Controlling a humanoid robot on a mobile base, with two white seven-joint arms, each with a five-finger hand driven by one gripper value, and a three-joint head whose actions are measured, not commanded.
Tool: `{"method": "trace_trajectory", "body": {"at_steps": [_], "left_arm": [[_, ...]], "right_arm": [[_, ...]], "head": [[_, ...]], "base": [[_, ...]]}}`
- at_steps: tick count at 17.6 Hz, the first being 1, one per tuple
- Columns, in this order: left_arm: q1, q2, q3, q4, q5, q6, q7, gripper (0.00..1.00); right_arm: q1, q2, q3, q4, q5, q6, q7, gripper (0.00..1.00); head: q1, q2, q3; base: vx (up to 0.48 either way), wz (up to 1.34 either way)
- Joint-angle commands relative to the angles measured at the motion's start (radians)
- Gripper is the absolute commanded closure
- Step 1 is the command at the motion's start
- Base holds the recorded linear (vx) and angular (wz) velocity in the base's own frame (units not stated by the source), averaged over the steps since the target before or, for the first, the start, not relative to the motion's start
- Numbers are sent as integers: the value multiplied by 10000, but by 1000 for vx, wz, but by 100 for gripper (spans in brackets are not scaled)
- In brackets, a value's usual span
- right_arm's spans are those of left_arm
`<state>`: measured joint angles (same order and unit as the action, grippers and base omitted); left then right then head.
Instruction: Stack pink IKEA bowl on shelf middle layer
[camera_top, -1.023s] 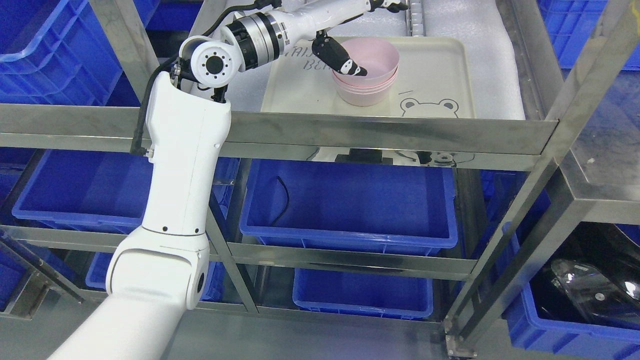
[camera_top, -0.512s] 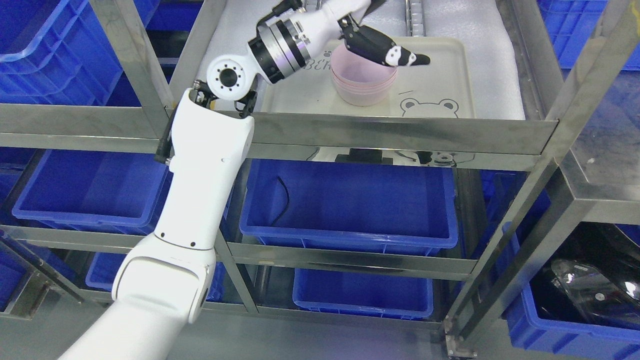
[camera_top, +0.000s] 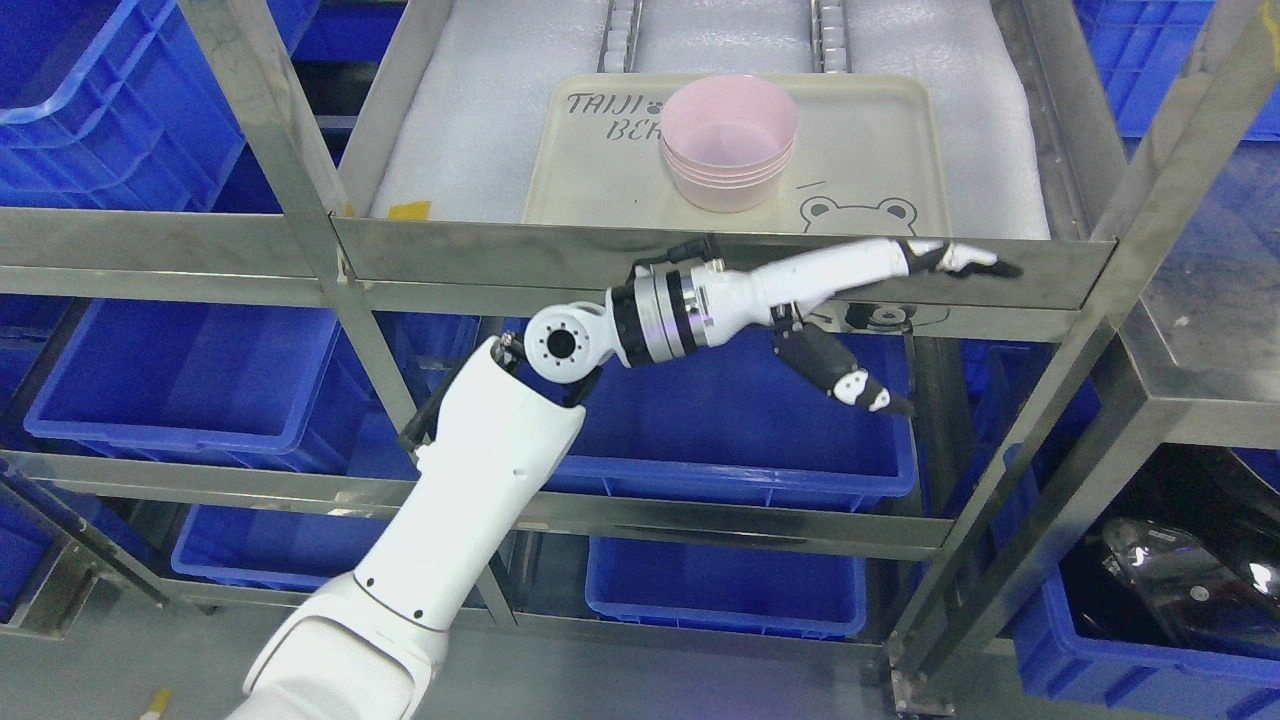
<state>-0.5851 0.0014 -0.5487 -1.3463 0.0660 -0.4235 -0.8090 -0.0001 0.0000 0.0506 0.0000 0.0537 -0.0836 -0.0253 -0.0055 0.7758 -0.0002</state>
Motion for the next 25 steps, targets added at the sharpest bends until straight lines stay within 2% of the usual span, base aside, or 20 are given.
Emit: {"method": "trace_trajectory", "body": {"at_steps": [1, 4, 6, 9, 12, 16, 17, 19, 22, 25], "left_arm": [[2166, 520, -1034, -159, -138, -1025, -193, 7], [3286, 600, -132, 131, -153, -1058, -117, 7], [4175, 160, 1170, 956, -214, -1042, -56, 7], [4701, 160, 2692, 2186, -184, -1027, 294, 7], [4961, 160, 3384, 2509, -184, -904, 2253, 7], [5299, 160, 3370, 2572, -169, -828, 5658, 5], [5299, 160, 3370, 2526, -123, -569, 6790, 5], [5299, 160, 3401, 2313, -31, -413, 7734, 5], [5605, 160, 3294, 1042, 659, -261, 7707, 4], [6219, 160, 3079, -860, 644, 566, 7767, 4]], "right_arm": [[231, -175, 0, -175, 0, 8, -8, 0], [231, -175, 0, -175, 0, 8, -8, 0], [231, -175, 0, -175, 0, 8, -8, 0], [231, -175, 0, -175, 0, 8, -8, 0], [231, -175, 0, -175, 0, 8, -8, 0], [231, -175, 0, -175, 0, 8, -8, 0], [231, -175, 0, -175, 0, 8, -8, 0], [231, -175, 0, -175, 0, 8, -8, 0], [231, -175, 0, -175, 0, 8, -8, 0], [231, -175, 0, -175, 0, 8, -8, 0]], "head": [[0, 0, 0], [0, 0, 0], [0, 0, 0], [0, 0, 0], [0, 0, 0], [0, 0, 0], [0, 0, 0], [0, 0, 0], [0, 0, 0], [0, 0, 0]], "base": [[0, 0], [0, 0], [0, 0], [0, 0], [0, 0], [0, 0], [0, 0], [0, 0], [0, 0], [0, 0]]}}
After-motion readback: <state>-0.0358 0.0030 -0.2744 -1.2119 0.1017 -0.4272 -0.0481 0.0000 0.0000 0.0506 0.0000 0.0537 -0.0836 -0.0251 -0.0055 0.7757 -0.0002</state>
